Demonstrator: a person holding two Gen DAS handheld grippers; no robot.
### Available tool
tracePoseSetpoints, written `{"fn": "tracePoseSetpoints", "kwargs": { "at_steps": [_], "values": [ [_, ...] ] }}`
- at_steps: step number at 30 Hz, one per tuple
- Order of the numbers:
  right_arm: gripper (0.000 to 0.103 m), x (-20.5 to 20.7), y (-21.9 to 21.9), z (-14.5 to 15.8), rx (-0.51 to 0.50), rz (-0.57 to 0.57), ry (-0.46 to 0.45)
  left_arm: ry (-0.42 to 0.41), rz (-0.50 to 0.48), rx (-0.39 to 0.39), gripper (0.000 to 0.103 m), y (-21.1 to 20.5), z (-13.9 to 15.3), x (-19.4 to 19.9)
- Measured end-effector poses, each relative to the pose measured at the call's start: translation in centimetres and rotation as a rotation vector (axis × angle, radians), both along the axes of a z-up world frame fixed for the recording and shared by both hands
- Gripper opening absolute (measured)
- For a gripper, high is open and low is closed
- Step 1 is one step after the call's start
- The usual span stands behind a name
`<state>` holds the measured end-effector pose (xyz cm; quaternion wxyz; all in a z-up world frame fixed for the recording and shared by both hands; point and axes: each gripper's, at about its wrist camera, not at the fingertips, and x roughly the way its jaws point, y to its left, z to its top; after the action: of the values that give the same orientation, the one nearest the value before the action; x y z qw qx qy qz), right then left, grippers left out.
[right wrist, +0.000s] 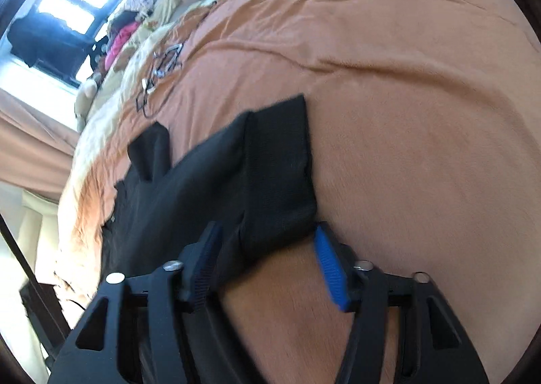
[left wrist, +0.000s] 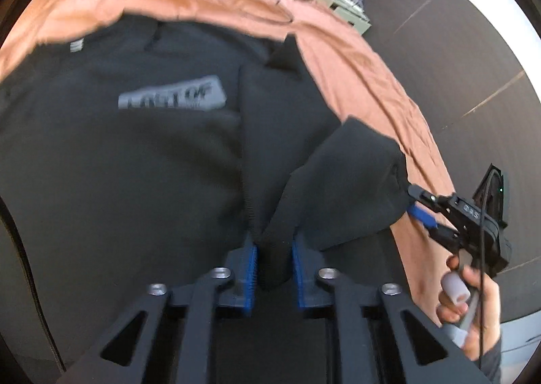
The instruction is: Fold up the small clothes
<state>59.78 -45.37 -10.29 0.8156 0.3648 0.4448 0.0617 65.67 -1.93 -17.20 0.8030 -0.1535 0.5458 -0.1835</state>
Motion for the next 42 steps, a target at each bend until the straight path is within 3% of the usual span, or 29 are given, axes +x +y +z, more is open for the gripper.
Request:
{"fn": "tracePoseSetpoints", "kwargs": {
  "at_steps": [1, 2, 6, 8, 10, 14, 19, 27, 37, 40, 42],
  "values": [
    [0.015, -0.1, 0.6, 0.2, 0.004, -0.002, 0.006, -0.001, 0.008, 0.005, 0.016, 0.2, -0.1, -0.1],
    [0.009, 0.5, 0.5, 0.3, 0.018, -0.003, 0.016, -0.006, 0.007, 0.007, 0.016, 0.4, -0.1, -0.3],
    [0.007, 1.2, 4.6, 3.7, 0.017, 0.029, -0.069, -0.013, 0.003, 0.018, 0.016, 0.3, 0.5, -1.1],
    [0.007, -0.8, 7.4, 5.9, 0.005, 0.082, -0.126, -0.012, 0.008, 0.023, 0.017, 0.5, 1.0, -1.4],
    [0.007, -1.0, 9.8, 8.0, 0.006, 0.13, -0.175, -0.008, 0.023, 0.011, 0.024, 1.3, 1.6, -1.8],
    [0.007, -6.1, 13.5, 9.2, 0.038, 0.227, -0.26, -0.033, 0.082, 0.03, 0.029, 4.4, 3.8, -3.2],
    [0.007, -8.4, 17.0, 11.0, 0.068, 0.357, -0.325, -0.05, 0.179, 0.047, 0.04, 9.4, 6.0, -5.0],
    [0.007, -5.1, 25.9, 10.3, 0.137, 0.521, -0.363, -0.044, 0.315, 0.092, 0.041, 17.9, 7.9, -8.5],
    [0.007, -2.2, 38.9, 6.6, 0.248, 0.679, -0.292, -0.007, 0.452, 0.149, 0.041, 26.2, 7.7, -12.0],
    [0.011, -1.1, 41.3, 5.1, 0.268, 0.699, -0.24, -0.011, 0.49, 0.155, 0.041, 28.1, 7.7, -12.9],
    [0.02, -0.1, 42.5, 4.2, 0.27, 0.713, -0.2, -0.005, 0.511, 0.165, 0.043, 29.1, 7.6, -13.3]
  ]
}}
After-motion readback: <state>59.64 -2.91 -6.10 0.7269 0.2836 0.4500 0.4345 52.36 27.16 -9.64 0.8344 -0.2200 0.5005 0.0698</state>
